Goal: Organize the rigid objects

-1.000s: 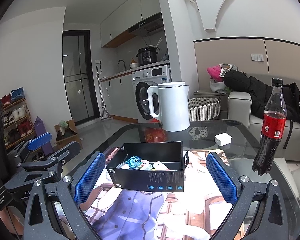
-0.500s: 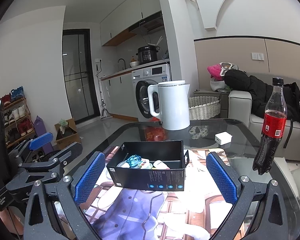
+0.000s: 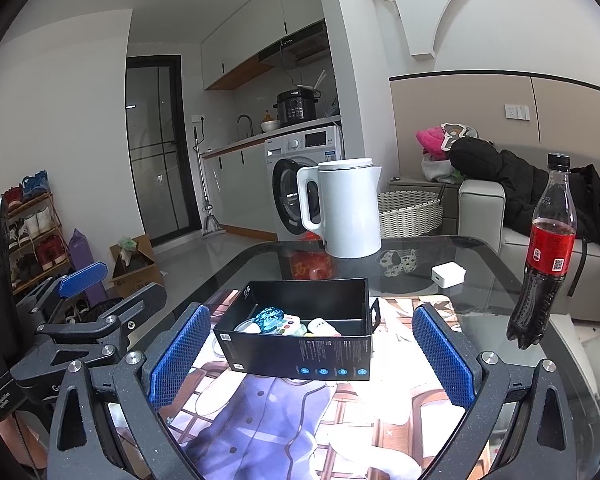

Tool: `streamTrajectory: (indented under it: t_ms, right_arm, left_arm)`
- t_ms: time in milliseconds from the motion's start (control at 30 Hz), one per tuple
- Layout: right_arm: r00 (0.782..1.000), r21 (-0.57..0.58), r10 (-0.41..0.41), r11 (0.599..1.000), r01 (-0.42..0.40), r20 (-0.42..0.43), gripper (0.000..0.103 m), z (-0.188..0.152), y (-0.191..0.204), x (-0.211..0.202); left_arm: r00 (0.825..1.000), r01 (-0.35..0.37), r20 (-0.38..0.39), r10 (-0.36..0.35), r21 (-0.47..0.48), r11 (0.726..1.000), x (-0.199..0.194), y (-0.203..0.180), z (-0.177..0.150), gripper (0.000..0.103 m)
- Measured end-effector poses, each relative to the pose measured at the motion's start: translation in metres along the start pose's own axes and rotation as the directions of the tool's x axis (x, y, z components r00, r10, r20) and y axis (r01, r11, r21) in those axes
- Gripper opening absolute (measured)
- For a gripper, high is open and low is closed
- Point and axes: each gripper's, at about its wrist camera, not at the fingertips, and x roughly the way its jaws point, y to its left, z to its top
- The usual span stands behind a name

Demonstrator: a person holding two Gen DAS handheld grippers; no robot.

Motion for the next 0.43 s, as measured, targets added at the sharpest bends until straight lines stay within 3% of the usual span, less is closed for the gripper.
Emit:
streamTrajectory:
  t_ms: [433]
  right_arm:
    - [1.0,0.002,0.002,1.0,-0.002,-0.013,0.103,-0.0018,-0.0003,0.0]
  left_arm:
    - [1.0,-0.008,-0.003,0.008,0.001,1.0,0.0009,0.0007,0.0003,0.103]
